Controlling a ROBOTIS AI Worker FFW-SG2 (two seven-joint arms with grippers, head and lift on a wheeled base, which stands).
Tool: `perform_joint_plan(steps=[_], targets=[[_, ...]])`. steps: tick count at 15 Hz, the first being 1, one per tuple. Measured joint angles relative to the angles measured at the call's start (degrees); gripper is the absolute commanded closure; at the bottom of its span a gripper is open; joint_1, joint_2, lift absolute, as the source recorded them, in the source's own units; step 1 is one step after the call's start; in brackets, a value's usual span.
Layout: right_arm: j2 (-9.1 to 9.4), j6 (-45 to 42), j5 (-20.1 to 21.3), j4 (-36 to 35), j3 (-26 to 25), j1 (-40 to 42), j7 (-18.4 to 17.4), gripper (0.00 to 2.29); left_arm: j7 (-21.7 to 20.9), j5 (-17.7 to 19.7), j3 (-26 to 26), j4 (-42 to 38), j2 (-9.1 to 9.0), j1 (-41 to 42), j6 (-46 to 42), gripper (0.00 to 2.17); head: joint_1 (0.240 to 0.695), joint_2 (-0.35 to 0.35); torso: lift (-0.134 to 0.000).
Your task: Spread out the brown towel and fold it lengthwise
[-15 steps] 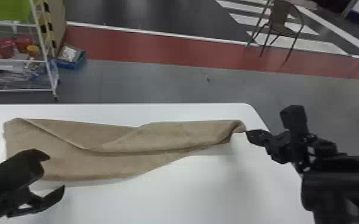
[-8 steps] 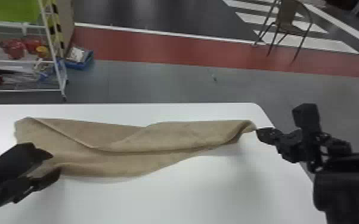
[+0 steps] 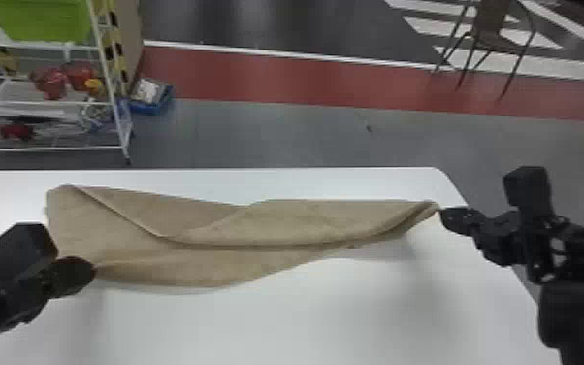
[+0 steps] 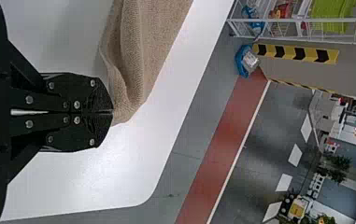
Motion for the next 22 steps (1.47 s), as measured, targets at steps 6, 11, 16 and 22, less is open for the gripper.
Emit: perform_joint_plan(steps=[6, 11, 16, 22], targets=[[0.06, 1.98, -0.15, -3.3, -0.89, -0.9, 0.32, 1.39, -15.51, -2.56, 1.1, -7.85, 0.0, -5.81, 8.36, 1.35, 0.695, -0.209, -0.122], [0.0, 5.27, 0.09, -7.18, -1.06, -5.69, -0.25, 1.39, -21.29, -6.73, 1.51, -12.21, 0.52, -17.05, 11.76, 1.34, 0.676, -0.183, -0.122], [-0.31, 6.55, 3.08, -1.77, 2.18, -15.32, -3.2, 1.39, -19.36, -7.96, 1.39, -0.46, 1.77, -30.49, 12.22, 1.34, 0.56, -0.153, -0.122], [-1.53, 9.69, 5.27, 5.21, 4.16, -28.18, -4.66, 1.39, -15.79, -9.73, 0.43, 13.24, 2.78, -43.19, 12.03, 1.34, 0.444, -0.135, -0.122]])
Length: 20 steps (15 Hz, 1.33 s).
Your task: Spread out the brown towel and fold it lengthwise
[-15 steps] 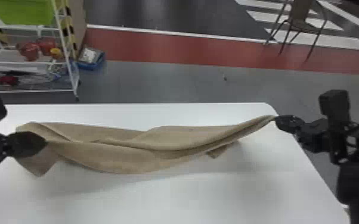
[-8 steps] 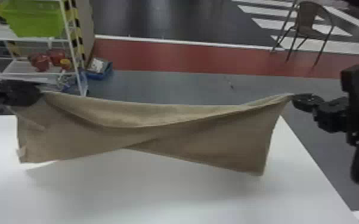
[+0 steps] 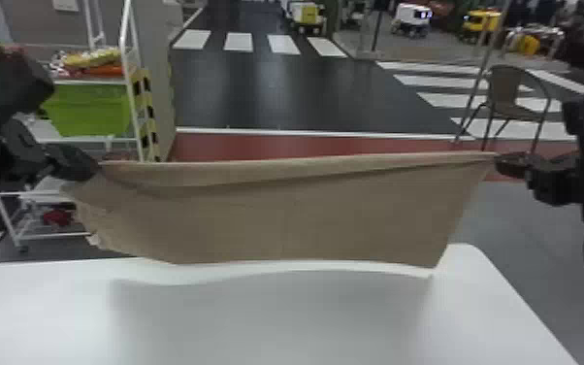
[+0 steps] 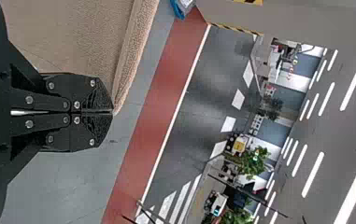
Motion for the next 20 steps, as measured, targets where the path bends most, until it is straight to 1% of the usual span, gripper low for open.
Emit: perform_joint_plan(steps=[1, 2, 3, 4, 5, 6, 7, 9, 11, 12, 13, 14, 16, 17, 18, 19, 20], targets=[[-0.73, 0.51, -0.56, -0.23, -0.41, -0.15, 0.02, 1.39, -0.07, 0.41, 0.21, -1.27, 0.02, 0.24, 0.05, 1.34, 0.427, -0.146, -0.122], [-1.85, 1.49, -1.86, -1.45, -1.51, 0.68, 0.62, 1.39, -1.07, 0.82, 0.57, -3.94, 0.03, 1.52, 0.07, 1.34, 0.425, -0.153, -0.122], [-2.59, 2.14, -3.17, -2.72, -2.68, 2.52, 1.19, 1.39, -2.3, 0.93, 0.7, -6.35, 0.13, 3.32, 0.02, 1.34, 0.43, -0.16, -0.122], [-3.18, 2.09, -4.71, -4.4, -3.95, 5.66, 1.51, 1.39, -3.56, 0.96, 0.67, -8.8, 0.51, 6.08, -0.3, 1.34, 0.45, -0.17, -0.122], [-3.69, 0.07, -6.87, -6.94, -5.66, 11.73, 1.68, 1.39, -4.93, 0.98, 0.53, -11.96, 1.33, 10.72, -1.08, 1.34, 0.477, -0.177, -0.122], [-3.86, -2.65, -8.26, -8.7, -6.86, 16.91, 1.68, 1.39, -5.52, 0.98, 0.48, -13.88, 1.92, 14.43, -1.93, 1.34, 0.564, -0.188, -0.122], [-3.87, -6.19, -9.51, -10.24, -7.85, 22.79, 1.68, 1.39, -5.66, 0.97, 0.47, -15.44, 2.59, 18.69, -3.3, 1.34, 0.604, -0.19, -0.122], [-3.7, -12.78, -10.83, -11.51, -8.74, 31.73, 1.69, 1.39, -5.92, 0.54, 0.42, -16.56, 3.93, 25.31, -5.43, 1.34, 0.695, -0.186, -0.122], [-3.53, -16.92, -11.13, -11.69, -8.92, 37.68, 2.04, 1.39, -7.96, -0.89, -0.08, -16.71, 5.29, 30.29, -7.04, 1.34, 0.695, -0.181, -0.122], [-3.54, -19.29, -11.15, -11.69, -8.92, 40.3, 2.65, 1.39, -8.76, -1.99, -0.6, -16.74, 6.35, 32.67, -7.95, 1.34, 0.695, -0.177, -0.122], [-3.63, -21.43, -11.14, -11.68, -8.9, 42.41, 3.23, 1.39, -8.76, -3.27, -1.43, -16.73, 7.85, 34.72, -8.44, 1.34, 0.695, -0.169, -0.122], [-3.75, -22.66, -11.01, -11.53, -8.88, 43.77, 3.7, 1.39, -8.77, -4.66, -2.33, -16.41, 9.36, 36.29, -8.63, 1.34, 0.695, -0.16, -0.122], [-3.83, -23.48, -10.41, -11.31, -8.61, 45.13, 5.3, 1.39, -8.77, -7.14, -4.1, -15.32, 11.57, 38.08, -8.69, 1.34, 0.695, -0.134, -0.122], [-3.83, -24.1, -10.09, -11.28, -8.18, 45.85, 5.65, 1.39, -8.77, -8.26, -5.05, -14.65, 12.4, 38.47, -8.67, 1.32, 0.695, -0.126, -0.122], [-3.83, -25.16, -9.62, -11.29, -7.44, 46.82, 6.03, 1.39, -8.77, -9.52, -5.99, -14.01, 13.12, 38.77, -8.67, 1.19, 0.695, -0.116, -0.122], [-3.82, -26.06, -8.99, -11.31, -6.61, 47.59, 6.22, 1.39, -8.77, -10.31, -6.64, -13.7, 13.71, 38.91, -8.66, 0.9, 0.695, -0.092, -0.122], [-3.76, -26.57, -8.33, -11.34, -5.92, 47.99, 6.25, 1.39, -8.77, -10.61, -7.04, -13.69, 14.12, 38.97, -8.57, 0.55, 0.695, -0.092, -0.122]])
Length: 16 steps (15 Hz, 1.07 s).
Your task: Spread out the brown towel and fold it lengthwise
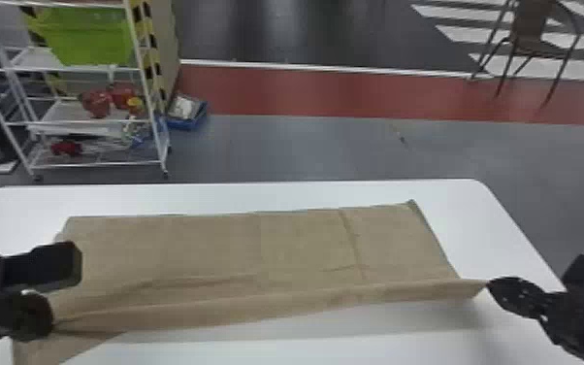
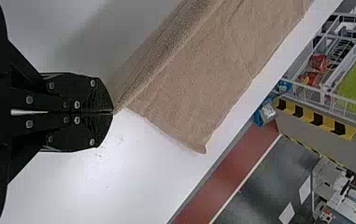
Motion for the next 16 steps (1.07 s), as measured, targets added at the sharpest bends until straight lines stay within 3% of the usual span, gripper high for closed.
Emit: perform_joint_plan(steps=[1, 2, 10, 16], targets=[[0.04, -0.21, 0.43, -0.01, 0.34, 0.13, 0.0, 1.39, 0.0, -0.03, -0.07, -0.37, 0.16, 0.06, 0.1, 0.16, 0.695, -0.08, -0.122], [0.04, -0.29, 0.7, -0.02, 0.47, 0.15, -0.01, 1.39, 0.0, 0.12, 0.14, -1.24, 0.23, 0.23, 0.13, 0.03, 0.695, -0.079, -0.122], [-0.15, -0.49, 0.19, 0.04, -0.23, -0.83, 0.17, 1.39, 0.0, 1.67, 5.79, -9.27, 0.13, 6.21, 0.23, 0.04, 0.695, -0.057, -0.122], [-0.4, -0.51, 0.05, 1.63, -0.08, -2.35, 0.09, 1.39, 0.0, 6.15, 9.59, -15.48, -1.1, 15.31, 1.28, 0.14, 0.695, -0.072, -0.122]])
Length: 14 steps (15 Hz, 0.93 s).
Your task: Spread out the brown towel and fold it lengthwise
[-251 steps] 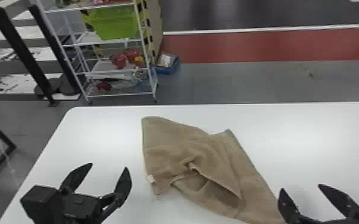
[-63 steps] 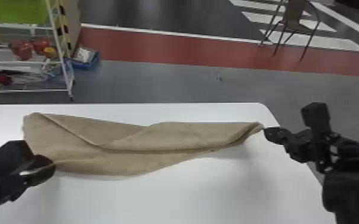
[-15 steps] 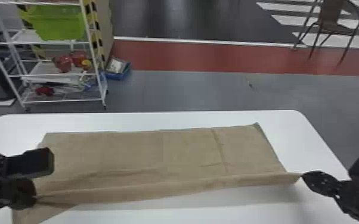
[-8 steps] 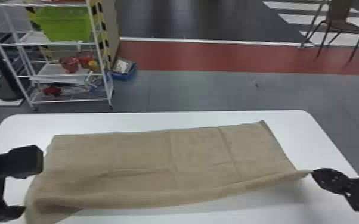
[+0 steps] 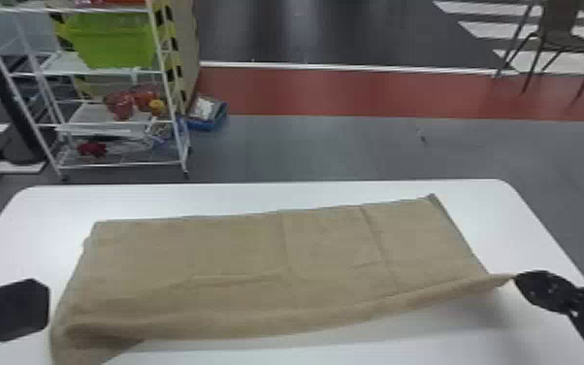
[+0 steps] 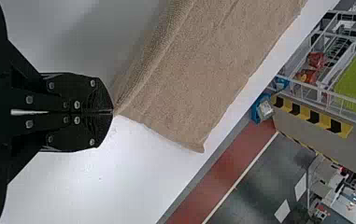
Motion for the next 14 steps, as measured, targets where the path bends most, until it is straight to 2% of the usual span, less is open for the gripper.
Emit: perform_joint_plan(steps=[8, 12, 14], targets=[[-0.57, 0.0, -0.08, 2.83, 0.21, -2.49, -0.6, 1.39, 0.0, 1.01, -1.71, -0.08, -1.81, 1.84, 0.74, 0.22, 0.695, -0.123, -0.122], [-0.64, 0.07, -0.09, 3.35, 0.2, -3.21, -0.72, 1.39, 0.0, 1.72, -2.78, -0.08, -2.04, 1.71, 1.73, 0.54, 0.695, -0.142, -0.122], [-0.62, 0.15, -0.09, 3.36, 0.25, -3.47, -0.72, 1.39, 0.0, 2.25, -2.88, -0.08, -2.2, 1.4, 2.04, 0.55, 0.695, -0.147, -0.122]])
